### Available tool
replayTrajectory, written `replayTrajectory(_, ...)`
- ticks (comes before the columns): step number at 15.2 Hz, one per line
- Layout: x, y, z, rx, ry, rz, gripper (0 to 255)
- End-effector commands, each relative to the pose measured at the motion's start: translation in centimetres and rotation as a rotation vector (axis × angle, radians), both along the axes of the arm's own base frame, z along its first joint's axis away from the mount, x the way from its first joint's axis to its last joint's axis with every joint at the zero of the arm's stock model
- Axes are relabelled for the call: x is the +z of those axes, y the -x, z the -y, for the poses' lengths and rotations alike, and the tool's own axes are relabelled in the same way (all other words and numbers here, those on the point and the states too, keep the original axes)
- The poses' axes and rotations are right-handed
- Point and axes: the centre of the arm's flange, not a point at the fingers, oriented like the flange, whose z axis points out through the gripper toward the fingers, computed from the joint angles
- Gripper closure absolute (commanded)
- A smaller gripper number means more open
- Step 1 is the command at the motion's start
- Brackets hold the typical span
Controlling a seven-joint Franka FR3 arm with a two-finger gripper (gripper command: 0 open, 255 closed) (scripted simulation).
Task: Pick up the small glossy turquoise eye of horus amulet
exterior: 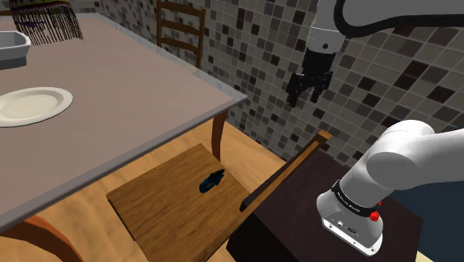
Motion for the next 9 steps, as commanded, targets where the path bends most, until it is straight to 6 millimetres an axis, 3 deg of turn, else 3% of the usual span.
replayTrajectory(1, -1.9, 0.4, -2.0, -0.093, 0.007, 0.002, 0)
replayTrajectory(9, -9.2, 0.3, -9.5, -0.432, 0.035, 0.011, 0)
